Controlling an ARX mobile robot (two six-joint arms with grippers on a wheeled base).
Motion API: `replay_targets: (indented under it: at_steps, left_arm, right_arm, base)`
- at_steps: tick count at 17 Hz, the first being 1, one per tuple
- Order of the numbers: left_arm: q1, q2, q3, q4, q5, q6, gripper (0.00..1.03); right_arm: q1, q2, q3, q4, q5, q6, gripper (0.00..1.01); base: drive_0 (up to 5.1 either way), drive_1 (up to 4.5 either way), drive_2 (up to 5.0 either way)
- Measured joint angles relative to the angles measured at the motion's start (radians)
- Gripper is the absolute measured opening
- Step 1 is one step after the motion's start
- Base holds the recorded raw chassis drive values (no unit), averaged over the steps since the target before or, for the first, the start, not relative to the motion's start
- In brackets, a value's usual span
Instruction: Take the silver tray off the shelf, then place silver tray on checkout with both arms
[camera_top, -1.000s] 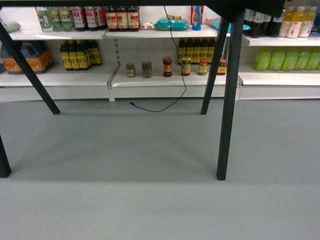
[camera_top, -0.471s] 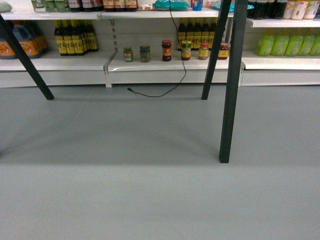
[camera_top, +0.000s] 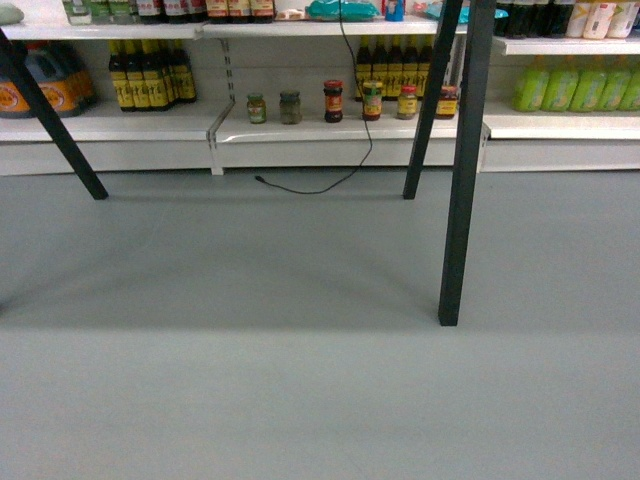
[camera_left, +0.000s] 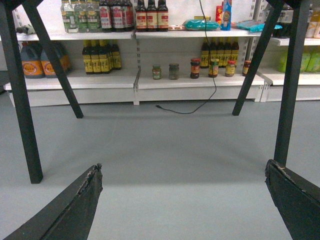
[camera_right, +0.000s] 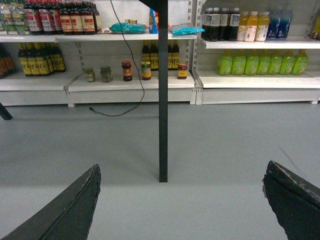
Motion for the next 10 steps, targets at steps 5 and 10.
replay_targets:
  at_steps: [5,10]
  left_arm:
    - [0.0,0.0,0.0,0.0,0.0,0.0,0.98]
    - [0.0,0.0,0.0,0.0,0.0,0.0,0.98]
  right_arm:
    - [0.0,0.0,0.0,0.0,0.0,0.0,0.98]
    - [0.0,0.0,0.0,0.0,0.0,0.0,0.98]
  base:
    - [0.0,0.0,0.0]
    - [0.0,0.0,0.0]
